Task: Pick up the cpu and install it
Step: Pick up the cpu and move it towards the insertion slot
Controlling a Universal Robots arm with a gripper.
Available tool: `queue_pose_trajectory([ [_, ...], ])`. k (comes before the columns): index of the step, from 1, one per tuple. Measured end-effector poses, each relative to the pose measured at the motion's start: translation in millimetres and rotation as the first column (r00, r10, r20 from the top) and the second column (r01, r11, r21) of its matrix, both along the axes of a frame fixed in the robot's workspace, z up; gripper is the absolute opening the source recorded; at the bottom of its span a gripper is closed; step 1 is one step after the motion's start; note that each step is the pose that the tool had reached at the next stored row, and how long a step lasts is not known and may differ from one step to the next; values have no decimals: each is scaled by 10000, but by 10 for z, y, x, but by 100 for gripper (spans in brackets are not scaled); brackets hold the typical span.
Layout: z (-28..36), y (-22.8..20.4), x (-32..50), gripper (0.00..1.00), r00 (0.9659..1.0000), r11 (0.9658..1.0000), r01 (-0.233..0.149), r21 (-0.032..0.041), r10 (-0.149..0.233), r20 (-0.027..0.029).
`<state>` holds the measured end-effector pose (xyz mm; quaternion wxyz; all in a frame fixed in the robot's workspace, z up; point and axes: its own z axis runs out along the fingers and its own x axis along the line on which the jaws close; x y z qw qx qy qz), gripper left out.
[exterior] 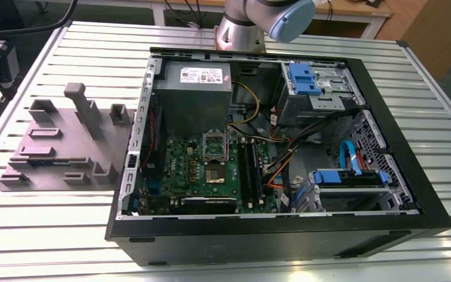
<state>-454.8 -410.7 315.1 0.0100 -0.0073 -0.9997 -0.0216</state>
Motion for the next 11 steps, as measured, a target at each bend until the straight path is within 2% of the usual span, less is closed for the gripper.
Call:
queue_pose_trajectory([
  [11,47,0,0,47,10000,10000,0,-1,0,0],
])
